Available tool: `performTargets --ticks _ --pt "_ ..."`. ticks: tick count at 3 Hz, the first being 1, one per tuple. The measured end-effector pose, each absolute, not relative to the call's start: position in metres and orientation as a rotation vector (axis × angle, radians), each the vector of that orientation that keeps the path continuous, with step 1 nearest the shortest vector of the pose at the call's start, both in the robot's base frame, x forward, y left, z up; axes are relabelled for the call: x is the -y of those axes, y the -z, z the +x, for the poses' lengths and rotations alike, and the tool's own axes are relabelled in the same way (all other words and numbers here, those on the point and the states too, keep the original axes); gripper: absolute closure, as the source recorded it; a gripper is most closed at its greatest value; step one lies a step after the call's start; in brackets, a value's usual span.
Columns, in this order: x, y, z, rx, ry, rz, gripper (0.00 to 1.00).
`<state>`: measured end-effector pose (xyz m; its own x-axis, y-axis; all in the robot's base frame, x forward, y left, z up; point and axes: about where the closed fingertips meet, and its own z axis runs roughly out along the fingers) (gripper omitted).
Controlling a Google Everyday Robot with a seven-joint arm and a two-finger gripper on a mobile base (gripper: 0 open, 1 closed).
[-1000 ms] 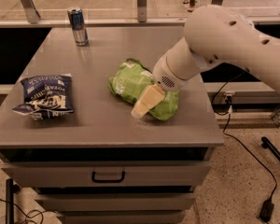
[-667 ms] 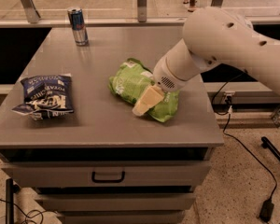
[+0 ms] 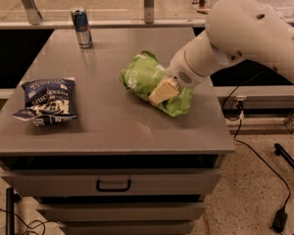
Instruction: Move green rice chip bag near redbull can
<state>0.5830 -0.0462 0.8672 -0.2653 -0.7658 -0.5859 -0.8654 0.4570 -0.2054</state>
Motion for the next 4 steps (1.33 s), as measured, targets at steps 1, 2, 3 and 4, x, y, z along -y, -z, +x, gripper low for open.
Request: performTargets --ticks 1,2,3,4 --pt "0.064 -0.908 0.601 -2.014 -0.148 -1.242 0.87" --pt "0.074 -0.942 0.626 -1.954 -0.144 -1.102 1.00" --pt "0.071 -0.974 0.662 -1.854 -0.206 -0.989 1.00" --pt "0.071 -0.974 0.662 -1.854 -0.206 -0.989 1.00"
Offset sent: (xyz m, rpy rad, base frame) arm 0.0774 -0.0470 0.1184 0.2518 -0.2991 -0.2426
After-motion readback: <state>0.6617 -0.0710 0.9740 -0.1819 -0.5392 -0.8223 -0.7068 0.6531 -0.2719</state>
